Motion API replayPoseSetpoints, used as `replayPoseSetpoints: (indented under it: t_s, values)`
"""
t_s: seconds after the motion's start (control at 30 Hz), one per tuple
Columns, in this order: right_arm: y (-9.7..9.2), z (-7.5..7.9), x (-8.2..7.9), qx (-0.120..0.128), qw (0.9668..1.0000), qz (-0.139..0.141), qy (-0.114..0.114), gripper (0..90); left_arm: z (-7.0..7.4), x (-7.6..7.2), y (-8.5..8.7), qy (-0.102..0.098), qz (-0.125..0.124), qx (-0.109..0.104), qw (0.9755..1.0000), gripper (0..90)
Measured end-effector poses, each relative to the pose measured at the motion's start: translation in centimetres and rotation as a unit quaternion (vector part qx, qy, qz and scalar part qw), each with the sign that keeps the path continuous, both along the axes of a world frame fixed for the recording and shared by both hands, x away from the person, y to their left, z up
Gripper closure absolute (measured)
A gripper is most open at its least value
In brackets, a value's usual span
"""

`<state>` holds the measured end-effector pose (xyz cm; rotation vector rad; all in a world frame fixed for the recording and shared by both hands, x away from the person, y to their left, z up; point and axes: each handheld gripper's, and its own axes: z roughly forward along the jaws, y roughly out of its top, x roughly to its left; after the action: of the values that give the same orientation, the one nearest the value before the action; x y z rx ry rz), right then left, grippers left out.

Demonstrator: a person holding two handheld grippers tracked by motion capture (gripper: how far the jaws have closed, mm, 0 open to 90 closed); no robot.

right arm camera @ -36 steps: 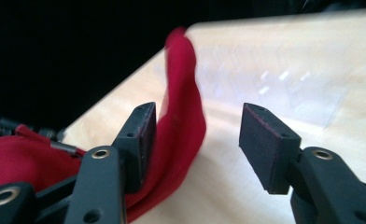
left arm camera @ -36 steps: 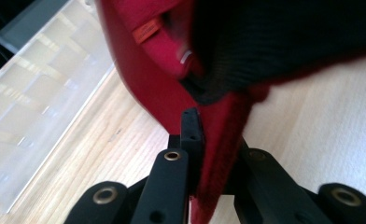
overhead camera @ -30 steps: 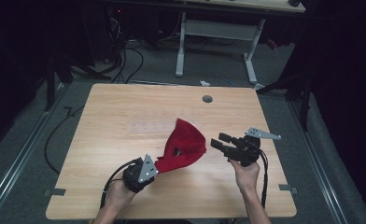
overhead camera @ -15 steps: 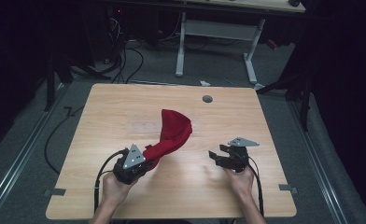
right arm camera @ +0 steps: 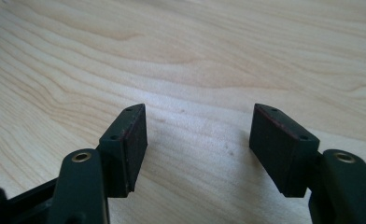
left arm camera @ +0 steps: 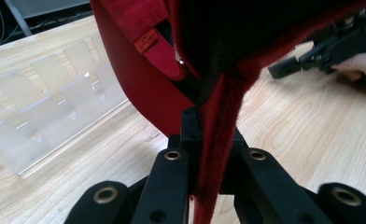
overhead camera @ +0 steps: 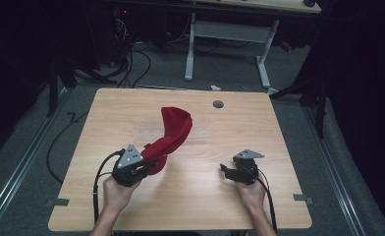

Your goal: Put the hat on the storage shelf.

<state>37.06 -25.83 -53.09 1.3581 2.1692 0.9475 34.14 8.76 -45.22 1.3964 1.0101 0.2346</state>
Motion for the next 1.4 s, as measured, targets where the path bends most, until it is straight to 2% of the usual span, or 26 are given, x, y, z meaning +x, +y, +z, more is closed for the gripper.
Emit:
replayPoseSetpoints:
  t_s: [0.07, 0.33, 0.6, 0.73, 0.87, 1.07, 1.17, 1.33, 1.4]
  values:
    - [0.2, 0.0, -0.1, -0.016, 0.9999, 0.002, -0.005, 36.4, 0.2, 0.2, 0.3, 0.003, 0.003, -0.003, 1.0000, 85.4]
    - [0.3, 0.0, -0.1, -0.016, 0.9999, 0.003, -0.005, 35.9, 1.3, 0.9, 1.4, 0.002, 0.018, -0.026, 0.9995, 85.4]
    - [0.3, 0.0, -0.1, -0.015, 0.9999, 0.003, -0.004, 35.3, 2.4, 2.2, 2.3, -0.001, 0.033, -0.063, 0.9974, 85.4]
    - [0.3, 0.0, -0.1, -0.015, 0.9999, 0.002, -0.004, 35.3, 2.8, 2.7, 2.7, -0.003, 0.034, -0.064, 0.9974, 85.4]
    - [0.4, 0.0, -0.2, -0.016, 0.9999, 0.001, -0.004, 34.9, 3.5, 3.1, 3.2, -0.002, 0.038, -0.074, 0.9966, 85.3]
    - [0.4, 0.0, -0.3, -0.016, 0.9999, 0.001, -0.004, 34.8, 4.0, 3.6, 4.5, -0.013, 0.054, -0.067, 0.9962, 85.3]
    - [0.4, 0.0, -0.3, -0.016, 0.9999, 0.000, -0.004, 34.8, 4.0, 4.1, 5.5, -0.009, 0.064, -0.067, 0.9957, 85.4]
    - [0.4, 0.0, -0.3, -0.016, 0.9999, 0.000, -0.004, 34.7, 4.1, 4.7, 7.1, -0.014, 0.082, -0.076, 0.9937, 85.4]
    - [0.4, 0.0, -0.3, -0.016, 0.9999, 0.000, -0.004, 34.8, 4.3, 5.0, 7.6, -0.014, 0.086, -0.088, 0.9923, 85.4]
